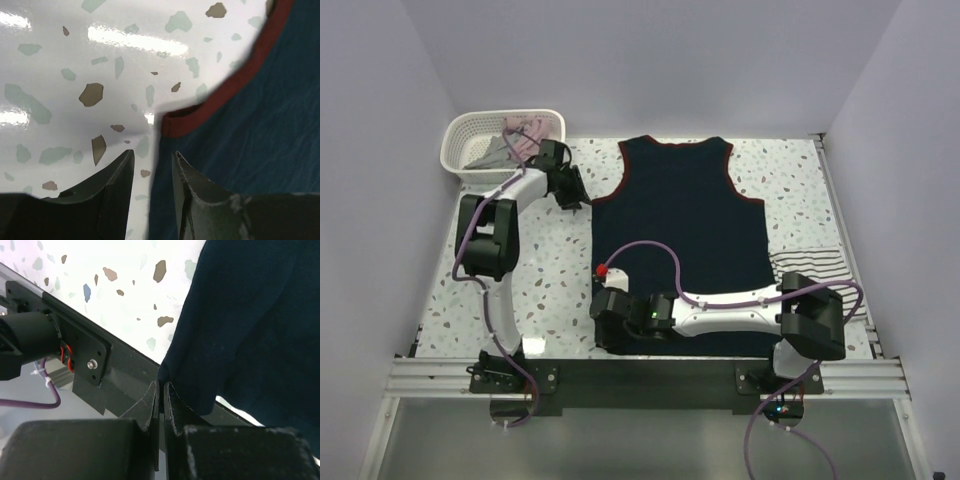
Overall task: Fold and stack the tank tops
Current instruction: Fold the tank top
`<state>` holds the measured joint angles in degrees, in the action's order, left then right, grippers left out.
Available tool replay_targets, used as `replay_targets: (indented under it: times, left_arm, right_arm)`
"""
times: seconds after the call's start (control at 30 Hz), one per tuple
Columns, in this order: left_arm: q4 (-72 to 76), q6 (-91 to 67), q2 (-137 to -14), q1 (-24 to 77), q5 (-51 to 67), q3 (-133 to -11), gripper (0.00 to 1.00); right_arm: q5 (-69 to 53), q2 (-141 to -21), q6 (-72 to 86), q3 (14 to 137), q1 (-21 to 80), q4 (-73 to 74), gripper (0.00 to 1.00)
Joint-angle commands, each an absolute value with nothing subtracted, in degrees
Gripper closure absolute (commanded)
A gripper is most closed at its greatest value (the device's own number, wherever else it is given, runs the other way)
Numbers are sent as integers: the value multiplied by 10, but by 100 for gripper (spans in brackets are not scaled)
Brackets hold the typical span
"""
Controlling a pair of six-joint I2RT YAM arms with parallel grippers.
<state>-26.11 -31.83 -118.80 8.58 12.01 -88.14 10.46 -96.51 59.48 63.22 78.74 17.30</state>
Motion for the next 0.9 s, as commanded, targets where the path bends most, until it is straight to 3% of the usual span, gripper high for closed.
replay_targets:
  times: [0.0, 0.63, 0.73, 0.87]
  left_arm:
    - [-233, -296, -1200, 83, 115, -914, 60]
    - [-226, -277, -1254, 118, 103, -929, 65]
    - [-229, -279, -1259, 119, 89, -935, 76]
    - [-241, -284, -1259, 119, 51, -958, 100]
  right_arm:
    - [105, -919, 616, 613, 789, 152, 100]
    - [120, -923, 624, 617, 788, 174, 100]
    - [124, -921, 624, 617, 788, 178, 100]
    - [120, -938, 615, 642, 789, 192, 100]
